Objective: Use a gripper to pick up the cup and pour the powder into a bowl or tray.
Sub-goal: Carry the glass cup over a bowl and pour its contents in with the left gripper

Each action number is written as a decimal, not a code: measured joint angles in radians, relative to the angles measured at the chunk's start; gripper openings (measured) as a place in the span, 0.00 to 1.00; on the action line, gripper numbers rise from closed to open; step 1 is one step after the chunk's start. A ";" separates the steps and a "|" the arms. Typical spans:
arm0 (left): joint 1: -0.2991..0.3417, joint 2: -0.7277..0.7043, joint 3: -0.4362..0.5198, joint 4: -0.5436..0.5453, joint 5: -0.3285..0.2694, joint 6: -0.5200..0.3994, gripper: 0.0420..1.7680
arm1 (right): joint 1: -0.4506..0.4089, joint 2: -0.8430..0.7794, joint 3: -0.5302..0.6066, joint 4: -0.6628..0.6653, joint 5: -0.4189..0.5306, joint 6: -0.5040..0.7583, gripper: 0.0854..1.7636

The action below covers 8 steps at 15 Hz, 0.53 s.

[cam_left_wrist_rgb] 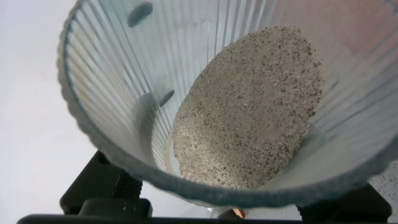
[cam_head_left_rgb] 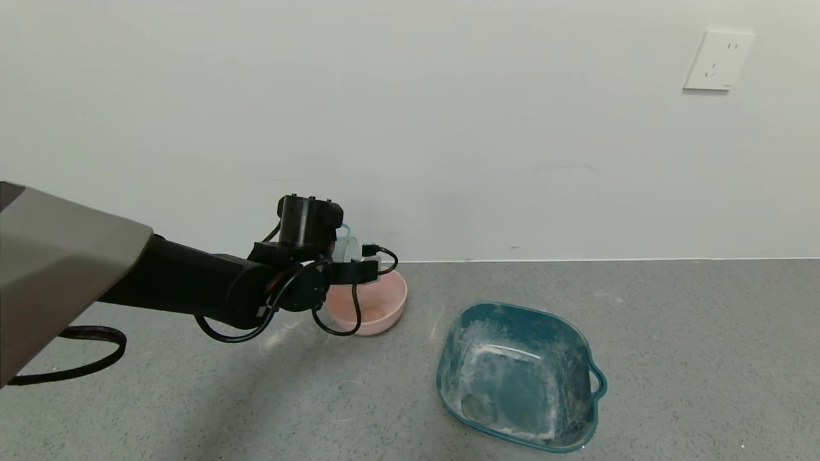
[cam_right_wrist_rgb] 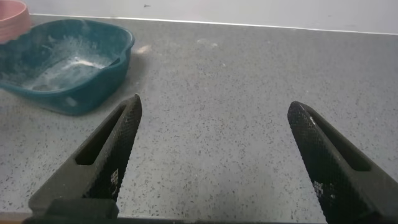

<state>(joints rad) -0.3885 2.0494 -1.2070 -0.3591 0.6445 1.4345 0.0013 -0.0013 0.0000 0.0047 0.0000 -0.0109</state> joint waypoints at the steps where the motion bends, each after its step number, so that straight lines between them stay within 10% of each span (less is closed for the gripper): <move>1: -0.004 0.000 0.002 -0.001 0.009 0.001 0.73 | 0.000 0.000 0.000 0.000 -0.001 0.000 0.97; 8: -0.041 0.001 0.000 -0.004 0.078 0.043 0.73 | 0.000 0.000 0.000 0.000 0.000 0.000 0.97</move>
<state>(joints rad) -0.4291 2.0504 -1.2066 -0.3628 0.7226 1.4774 0.0013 -0.0013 0.0000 0.0047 0.0000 -0.0104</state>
